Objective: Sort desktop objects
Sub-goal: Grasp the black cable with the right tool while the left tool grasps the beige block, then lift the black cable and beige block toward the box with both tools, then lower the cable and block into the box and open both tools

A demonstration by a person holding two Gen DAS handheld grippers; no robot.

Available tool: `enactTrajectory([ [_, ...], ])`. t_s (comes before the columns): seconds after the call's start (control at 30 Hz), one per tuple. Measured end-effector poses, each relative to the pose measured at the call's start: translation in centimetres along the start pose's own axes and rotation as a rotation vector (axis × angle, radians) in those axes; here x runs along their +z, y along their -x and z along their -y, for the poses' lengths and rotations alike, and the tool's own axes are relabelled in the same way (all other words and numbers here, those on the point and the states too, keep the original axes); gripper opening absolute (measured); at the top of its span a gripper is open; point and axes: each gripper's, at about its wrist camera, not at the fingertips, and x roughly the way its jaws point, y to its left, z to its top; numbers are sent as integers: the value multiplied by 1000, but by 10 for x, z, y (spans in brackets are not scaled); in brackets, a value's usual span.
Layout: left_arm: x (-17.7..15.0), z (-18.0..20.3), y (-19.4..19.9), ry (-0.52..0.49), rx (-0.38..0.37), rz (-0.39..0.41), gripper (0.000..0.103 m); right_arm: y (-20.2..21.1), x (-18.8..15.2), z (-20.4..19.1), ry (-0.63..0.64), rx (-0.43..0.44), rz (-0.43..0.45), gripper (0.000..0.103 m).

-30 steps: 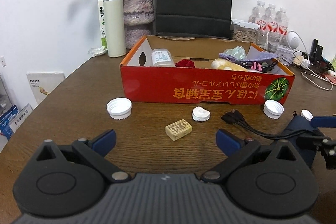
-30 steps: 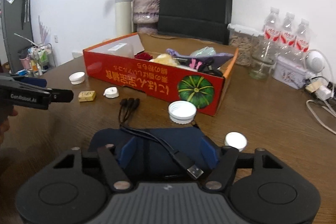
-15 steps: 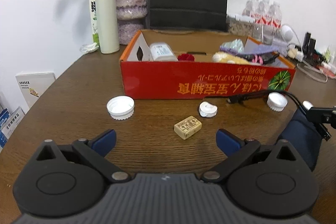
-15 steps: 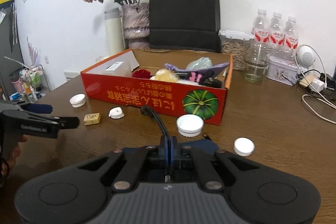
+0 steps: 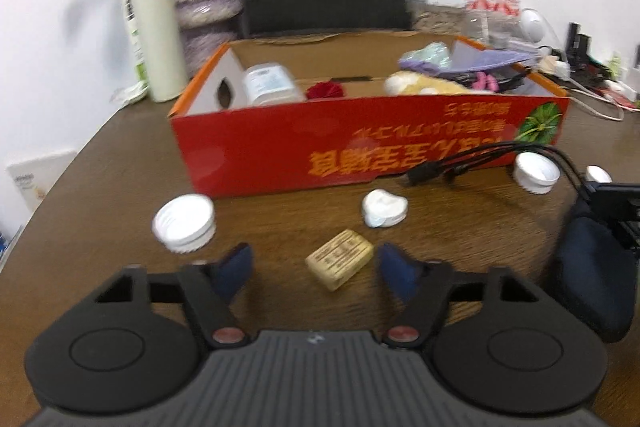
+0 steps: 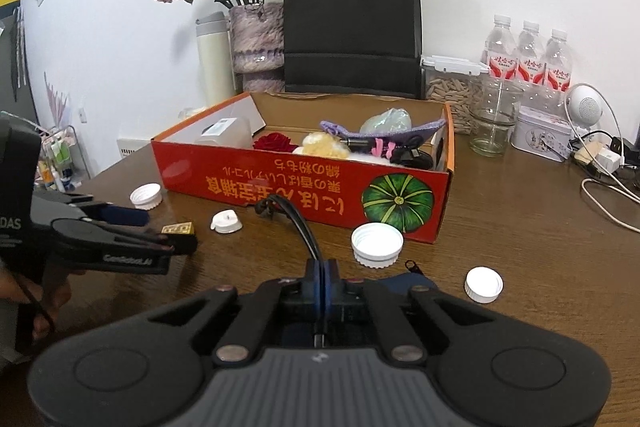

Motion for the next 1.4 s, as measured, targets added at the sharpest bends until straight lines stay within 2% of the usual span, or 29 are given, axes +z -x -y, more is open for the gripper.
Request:
enactTrajectory([
  [0.03,0,2,1,-11,-20,4,35,0,0,0,-1,1,1,1],
  [0.23,-2,14,17,-47,-34,59,35,8,0,0,-20,19,27,1],
  [0.67,0,20,54,-16,-69,135,35,37,10,-4,-65,74,101,1],
  [0.93,6,24,80,-17,-72,200,35,61,19,-11,-43,73,166,1],
  [1.17,26,24,101,-4,-71,286,35,76,38,-13,-38,63,242,1],
  [1.4,61,26,106,5,-71,374,35,75,73,-9,-38,56,324,1],
])
